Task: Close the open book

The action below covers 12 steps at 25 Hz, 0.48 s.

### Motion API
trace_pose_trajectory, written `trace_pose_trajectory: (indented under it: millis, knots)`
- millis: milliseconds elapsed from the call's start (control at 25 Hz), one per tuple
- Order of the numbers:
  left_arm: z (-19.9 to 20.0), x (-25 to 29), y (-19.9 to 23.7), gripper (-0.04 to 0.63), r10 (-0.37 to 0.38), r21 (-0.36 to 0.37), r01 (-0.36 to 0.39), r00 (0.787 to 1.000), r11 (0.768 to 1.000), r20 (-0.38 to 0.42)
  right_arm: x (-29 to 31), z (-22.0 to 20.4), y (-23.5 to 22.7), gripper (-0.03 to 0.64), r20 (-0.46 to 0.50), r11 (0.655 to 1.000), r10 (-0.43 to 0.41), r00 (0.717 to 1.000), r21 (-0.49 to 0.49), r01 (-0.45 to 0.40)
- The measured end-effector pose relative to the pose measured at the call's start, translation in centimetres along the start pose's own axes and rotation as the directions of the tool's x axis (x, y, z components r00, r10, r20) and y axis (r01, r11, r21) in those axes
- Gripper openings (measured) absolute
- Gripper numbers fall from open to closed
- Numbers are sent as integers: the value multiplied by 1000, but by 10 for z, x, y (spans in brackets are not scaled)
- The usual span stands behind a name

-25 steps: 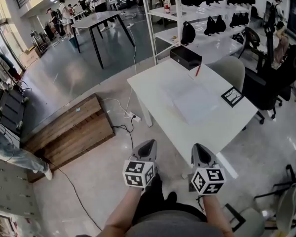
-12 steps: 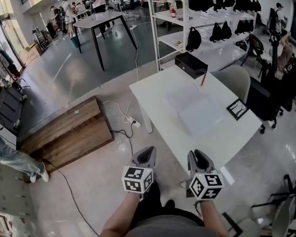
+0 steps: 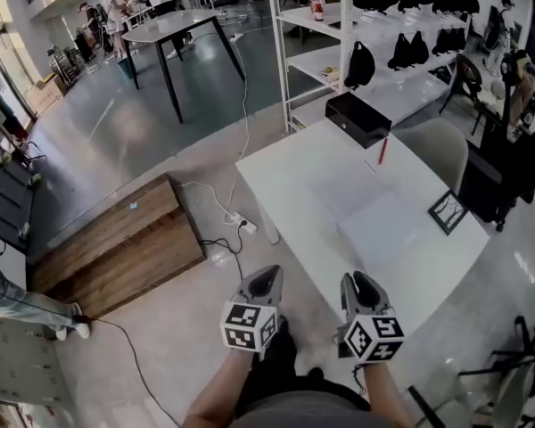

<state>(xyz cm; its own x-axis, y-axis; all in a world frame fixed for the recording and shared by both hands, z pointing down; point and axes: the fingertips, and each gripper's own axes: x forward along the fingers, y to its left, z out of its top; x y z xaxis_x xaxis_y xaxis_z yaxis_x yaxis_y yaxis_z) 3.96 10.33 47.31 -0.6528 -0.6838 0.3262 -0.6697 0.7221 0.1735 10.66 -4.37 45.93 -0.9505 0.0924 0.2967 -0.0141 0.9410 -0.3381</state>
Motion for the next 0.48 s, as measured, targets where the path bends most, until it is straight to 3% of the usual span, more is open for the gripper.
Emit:
trace_pose_trajectory:
  millis: [480]
  knots:
    - [25, 70, 74, 8, -81, -14, 81, 996, 997, -28, 90, 22, 6, 83, 1, 995, -96, 995, 26, 96]
